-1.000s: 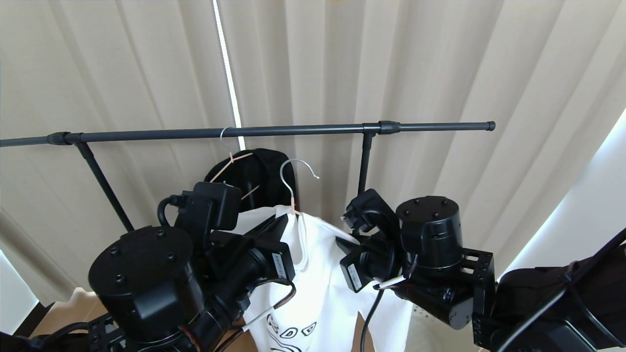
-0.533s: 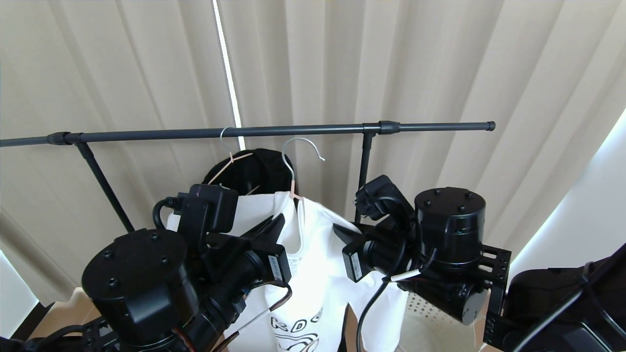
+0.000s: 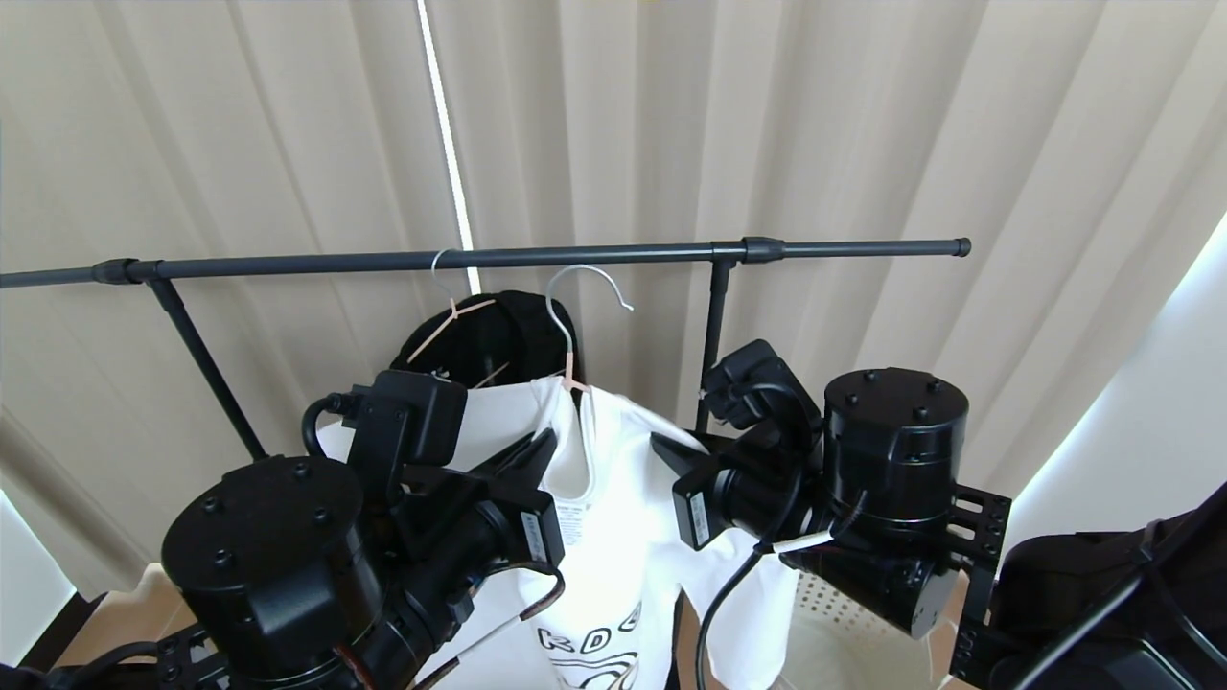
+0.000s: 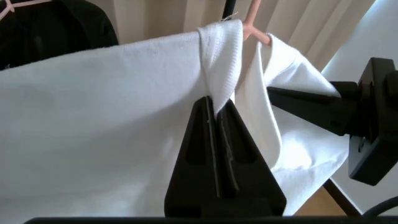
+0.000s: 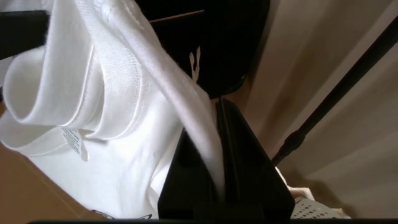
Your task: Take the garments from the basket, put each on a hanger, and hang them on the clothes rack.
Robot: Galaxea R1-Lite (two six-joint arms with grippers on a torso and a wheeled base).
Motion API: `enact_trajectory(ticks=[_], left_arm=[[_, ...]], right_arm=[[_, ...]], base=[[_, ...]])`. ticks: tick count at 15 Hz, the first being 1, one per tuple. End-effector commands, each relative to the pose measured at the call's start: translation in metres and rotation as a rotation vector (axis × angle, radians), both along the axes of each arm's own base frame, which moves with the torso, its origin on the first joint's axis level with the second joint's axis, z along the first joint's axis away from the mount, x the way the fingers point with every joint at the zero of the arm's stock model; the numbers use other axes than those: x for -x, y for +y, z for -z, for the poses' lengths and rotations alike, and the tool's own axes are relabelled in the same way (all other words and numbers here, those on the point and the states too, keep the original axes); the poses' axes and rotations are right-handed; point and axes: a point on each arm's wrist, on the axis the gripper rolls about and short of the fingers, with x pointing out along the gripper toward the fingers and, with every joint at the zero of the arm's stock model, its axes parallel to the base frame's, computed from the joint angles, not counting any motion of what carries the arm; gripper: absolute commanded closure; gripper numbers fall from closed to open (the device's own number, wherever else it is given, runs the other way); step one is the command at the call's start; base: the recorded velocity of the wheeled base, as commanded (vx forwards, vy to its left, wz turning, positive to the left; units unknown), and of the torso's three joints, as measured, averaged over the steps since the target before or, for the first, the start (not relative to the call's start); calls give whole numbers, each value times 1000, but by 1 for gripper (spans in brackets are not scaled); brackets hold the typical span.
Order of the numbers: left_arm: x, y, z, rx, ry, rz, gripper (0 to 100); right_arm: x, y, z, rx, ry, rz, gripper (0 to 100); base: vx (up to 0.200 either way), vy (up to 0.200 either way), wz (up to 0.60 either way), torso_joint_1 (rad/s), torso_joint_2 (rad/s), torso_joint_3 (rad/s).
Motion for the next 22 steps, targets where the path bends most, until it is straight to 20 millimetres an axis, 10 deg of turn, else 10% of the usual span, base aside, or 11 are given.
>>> enact_trajectory(ticks=[1, 6, 7, 22], left_arm=[[-1, 0, 1, -3, 4, -3, 100], [0, 0, 1, 5, -1, 0, 100], [-1, 0, 0, 15, -10, -2, 0], [-2, 32, -11, 37, -161, 40, 0]], right_arm=[[1, -1, -1, -2, -2, 1, 100], [0, 0, -3, -25, -27, -2, 100], [1, -1, -3, -26, -28, -2, 100], [-35, -47, -11, -55, -38, 64, 100]], base=[[0, 0, 0, 0, 0, 0], [0, 0, 0, 0, 0, 0], [0, 0, 0, 0, 0, 0], [0, 0, 0, 0, 0, 0]])
